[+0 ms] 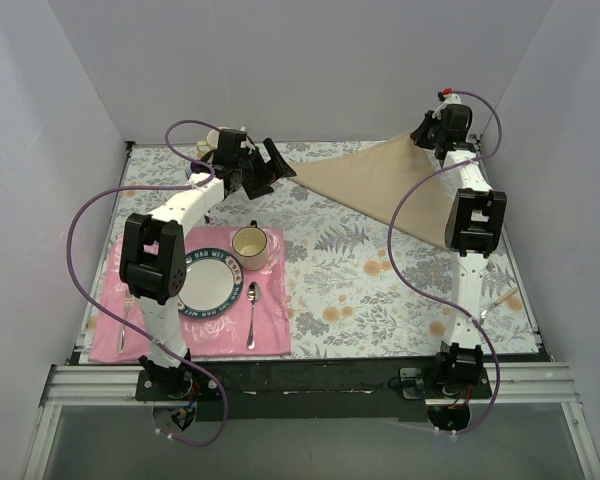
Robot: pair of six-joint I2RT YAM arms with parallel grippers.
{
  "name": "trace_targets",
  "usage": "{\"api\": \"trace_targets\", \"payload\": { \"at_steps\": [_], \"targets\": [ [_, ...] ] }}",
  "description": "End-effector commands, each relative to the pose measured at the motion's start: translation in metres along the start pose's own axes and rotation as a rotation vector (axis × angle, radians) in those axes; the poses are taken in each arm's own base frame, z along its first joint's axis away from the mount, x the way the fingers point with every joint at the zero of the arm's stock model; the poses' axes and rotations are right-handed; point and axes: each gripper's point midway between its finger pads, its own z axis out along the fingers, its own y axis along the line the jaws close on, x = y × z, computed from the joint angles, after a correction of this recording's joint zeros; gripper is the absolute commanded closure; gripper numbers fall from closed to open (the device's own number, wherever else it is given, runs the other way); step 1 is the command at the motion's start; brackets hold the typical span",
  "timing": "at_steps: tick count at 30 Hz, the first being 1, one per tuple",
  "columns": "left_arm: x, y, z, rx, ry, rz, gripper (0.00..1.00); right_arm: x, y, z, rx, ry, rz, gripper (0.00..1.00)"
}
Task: Fold the napkin, place the utensils inside, and roll it up
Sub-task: Fold the napkin
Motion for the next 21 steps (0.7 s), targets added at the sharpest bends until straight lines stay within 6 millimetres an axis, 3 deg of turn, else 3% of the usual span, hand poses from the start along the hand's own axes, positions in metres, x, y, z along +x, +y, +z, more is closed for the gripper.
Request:
{"api": "trace_targets", "payload": {
  "at_steps": [1,10,21],
  "targets": [
    [-0.011,-0.014,-0.001,0.028,-0.028,0.020,0.12,-0.032,0.008,0.001,-0.036,-0.095,-0.012,0.99],
    [-0.010,-0.013,0.001,0.028,-0.021,0.019,0.12,-0.011,0.002,0.004,-0.025,-0.054,0.002,0.99],
    [-0.025,-0.019,0.010,0.031,-0.055,0.025,0.12,-0.011,0.001,0.004,-0.017,-0.055,0.015,0.99]
  ]
}}
